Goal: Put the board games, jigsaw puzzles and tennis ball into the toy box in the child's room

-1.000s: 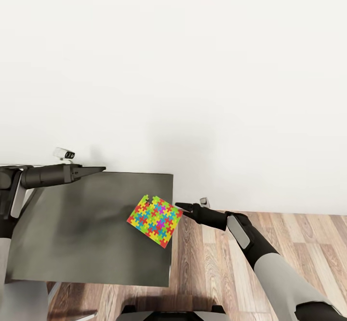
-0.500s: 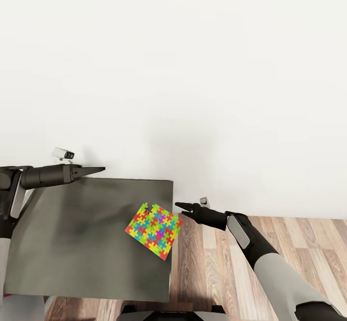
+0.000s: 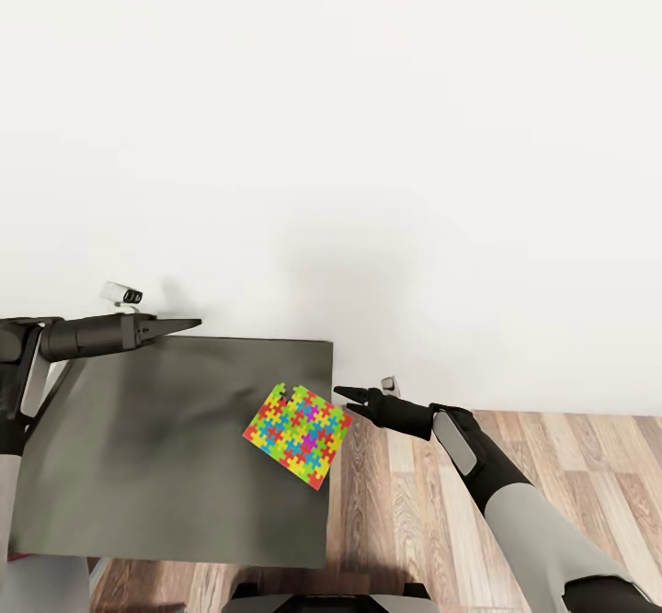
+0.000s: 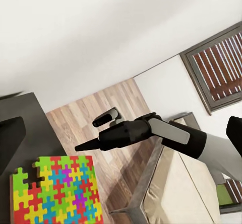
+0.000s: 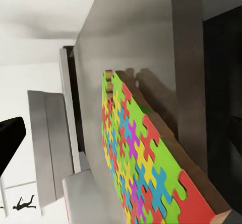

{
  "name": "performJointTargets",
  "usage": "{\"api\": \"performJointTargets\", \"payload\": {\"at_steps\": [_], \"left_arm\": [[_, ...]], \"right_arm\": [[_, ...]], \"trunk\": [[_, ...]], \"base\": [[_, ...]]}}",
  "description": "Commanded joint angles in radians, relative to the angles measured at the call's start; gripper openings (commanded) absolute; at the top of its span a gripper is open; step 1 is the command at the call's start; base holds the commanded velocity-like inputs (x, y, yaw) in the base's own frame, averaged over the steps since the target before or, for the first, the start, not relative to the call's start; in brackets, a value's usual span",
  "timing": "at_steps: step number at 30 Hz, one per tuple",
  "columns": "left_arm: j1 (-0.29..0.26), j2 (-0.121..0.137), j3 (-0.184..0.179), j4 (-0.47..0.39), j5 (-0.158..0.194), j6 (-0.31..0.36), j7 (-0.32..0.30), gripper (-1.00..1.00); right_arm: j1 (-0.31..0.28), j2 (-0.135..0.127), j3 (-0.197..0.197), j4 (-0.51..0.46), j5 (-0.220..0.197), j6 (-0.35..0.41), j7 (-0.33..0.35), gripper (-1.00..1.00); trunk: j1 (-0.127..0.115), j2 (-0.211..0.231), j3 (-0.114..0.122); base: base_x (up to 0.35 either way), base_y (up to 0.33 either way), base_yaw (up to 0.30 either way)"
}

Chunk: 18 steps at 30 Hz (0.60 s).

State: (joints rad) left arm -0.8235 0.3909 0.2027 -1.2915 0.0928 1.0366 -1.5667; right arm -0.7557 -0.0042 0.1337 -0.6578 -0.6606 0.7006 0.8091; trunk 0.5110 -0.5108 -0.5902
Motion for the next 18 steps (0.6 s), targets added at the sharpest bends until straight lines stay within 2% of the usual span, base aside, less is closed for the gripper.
{"api": "performJointTargets", "payload": {"at_steps": [1,18], "left_arm": [[0.000,0.000,0.000,0.000,-0.001,0.010,-0.004,1.00],[0.000,0.000,0.000,0.000,-0.001,0.010,-0.004,1.00]], "right_arm": [[-0.001,0.000,0.001,0.000,-0.005,0.007,-0.001,1.00],[-0.001,-0.001,0.001,0.000,-0.005,0.008,-0.001,1.00]], "trunk": [[0.000,-0.001,-0.001],[0.000,-0.001,-0.001]], "base": [[-0.007,0.005,0.000],[-0.016,0.012,0.000]]}}
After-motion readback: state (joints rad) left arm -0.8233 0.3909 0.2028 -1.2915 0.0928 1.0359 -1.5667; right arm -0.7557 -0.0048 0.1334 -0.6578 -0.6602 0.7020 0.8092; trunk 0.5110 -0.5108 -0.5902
